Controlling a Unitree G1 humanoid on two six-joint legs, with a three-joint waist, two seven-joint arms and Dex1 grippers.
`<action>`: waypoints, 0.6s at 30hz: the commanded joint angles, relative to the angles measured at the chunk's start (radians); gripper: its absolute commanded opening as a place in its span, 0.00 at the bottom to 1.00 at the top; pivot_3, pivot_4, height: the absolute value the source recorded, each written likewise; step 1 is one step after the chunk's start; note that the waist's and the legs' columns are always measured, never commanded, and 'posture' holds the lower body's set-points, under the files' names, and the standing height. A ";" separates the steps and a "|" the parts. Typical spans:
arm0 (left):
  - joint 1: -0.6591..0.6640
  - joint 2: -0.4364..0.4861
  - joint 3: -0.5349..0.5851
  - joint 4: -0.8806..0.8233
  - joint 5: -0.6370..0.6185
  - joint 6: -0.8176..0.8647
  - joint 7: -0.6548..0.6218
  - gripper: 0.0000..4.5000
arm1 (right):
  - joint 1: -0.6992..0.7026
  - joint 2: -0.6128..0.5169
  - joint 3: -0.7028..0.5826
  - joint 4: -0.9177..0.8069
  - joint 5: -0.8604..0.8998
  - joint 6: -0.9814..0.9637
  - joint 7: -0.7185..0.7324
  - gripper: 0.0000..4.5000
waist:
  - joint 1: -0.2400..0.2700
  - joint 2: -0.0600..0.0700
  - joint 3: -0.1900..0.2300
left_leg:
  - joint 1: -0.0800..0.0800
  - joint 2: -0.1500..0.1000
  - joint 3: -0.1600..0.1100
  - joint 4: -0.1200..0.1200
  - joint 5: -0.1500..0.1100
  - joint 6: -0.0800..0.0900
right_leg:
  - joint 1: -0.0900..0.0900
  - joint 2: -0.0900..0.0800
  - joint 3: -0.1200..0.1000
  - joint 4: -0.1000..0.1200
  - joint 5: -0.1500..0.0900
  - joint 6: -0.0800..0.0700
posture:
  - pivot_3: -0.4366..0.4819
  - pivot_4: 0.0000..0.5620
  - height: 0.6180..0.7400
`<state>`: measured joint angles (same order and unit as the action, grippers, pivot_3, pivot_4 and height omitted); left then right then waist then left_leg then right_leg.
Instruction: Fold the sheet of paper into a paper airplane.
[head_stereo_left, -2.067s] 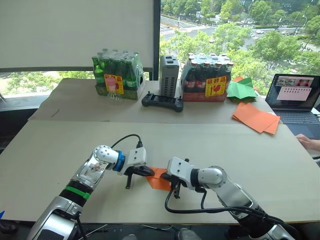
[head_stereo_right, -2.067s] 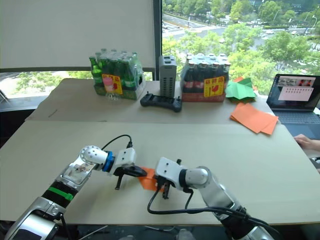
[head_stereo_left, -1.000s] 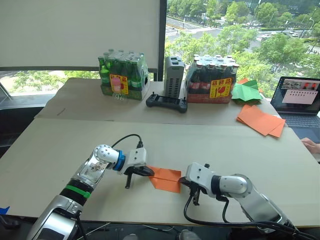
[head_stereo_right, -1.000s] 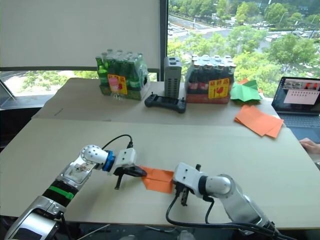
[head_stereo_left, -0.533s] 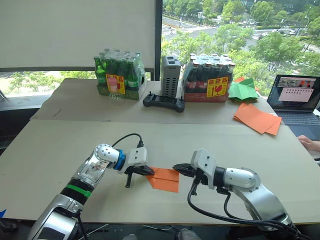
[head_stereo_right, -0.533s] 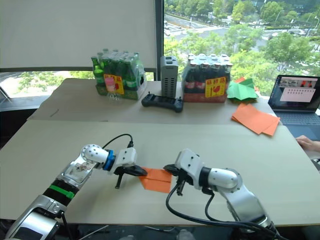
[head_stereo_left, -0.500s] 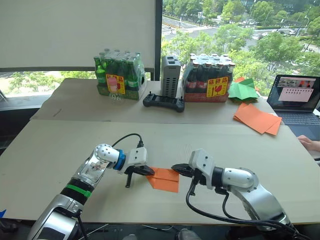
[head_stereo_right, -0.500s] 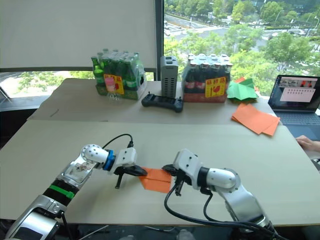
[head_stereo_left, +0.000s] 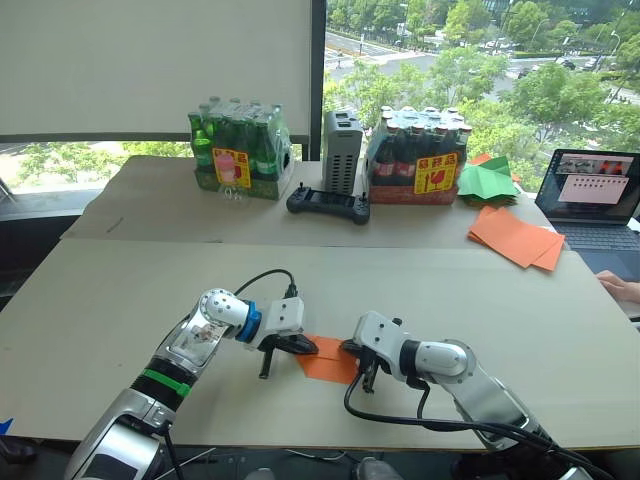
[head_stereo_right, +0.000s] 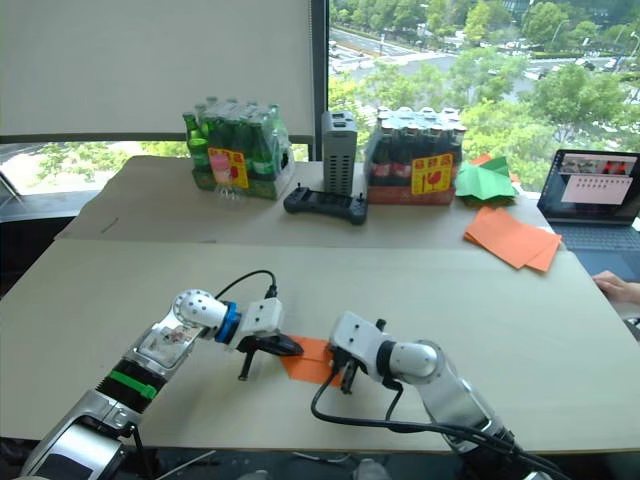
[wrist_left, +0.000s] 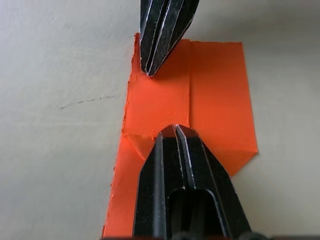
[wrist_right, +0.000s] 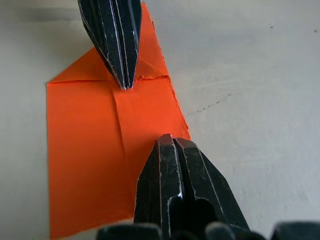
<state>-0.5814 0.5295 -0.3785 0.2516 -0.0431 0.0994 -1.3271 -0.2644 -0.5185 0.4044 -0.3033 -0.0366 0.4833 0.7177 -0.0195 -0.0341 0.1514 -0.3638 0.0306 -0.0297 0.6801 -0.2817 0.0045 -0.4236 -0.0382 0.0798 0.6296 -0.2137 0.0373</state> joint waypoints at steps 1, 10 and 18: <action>0.016 -0.005 -0.013 -0.015 0.004 -0.001 -0.001 0.00 | 0.019 -0.012 0.024 0.008 -0.019 0.027 0.012 0.01 | 0.000 0.000 0.000 | 0.000 0.000 0.000 0.000 0.000 0.000 | 0.000 0.000 0.000 0.000 0.000 0.000 | 0.48 0.27 0.94; 0.046 0.053 0.007 0.088 0.038 -0.060 0.008 0.00 | 0.021 -0.011 0.024 -0.001 -0.026 0.031 0.015 0.01 | -0.003 0.000 0.000 | 0.002 0.000 0.000 0.000 0.000 0.000 | 0.002 0.000 0.000 0.000 0.000 0.000 | 0.48 0.27 0.94; 0.076 0.105 0.033 0.112 0.033 -0.080 -0.001 0.00 | 0.015 -0.008 0.028 0.001 -0.026 0.027 0.021 0.01 | -0.023 0.000 -0.001 | 0.009 0.001 0.000 -0.002 0.000 0.000 | 0.006 0.001 0.000 0.001 -0.004 0.003 | 0.48 0.27 0.94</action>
<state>-0.5439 0.6049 -0.3244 0.3160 -0.0468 0.0013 -1.3238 -0.2611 -0.5189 0.4209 -0.3128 -0.0553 0.4892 0.7254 -0.0423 -0.0338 0.1503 -0.3548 0.0317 -0.0293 0.6781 -0.2817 0.0045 -0.4174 -0.0374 0.0801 0.6313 -0.2186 0.0423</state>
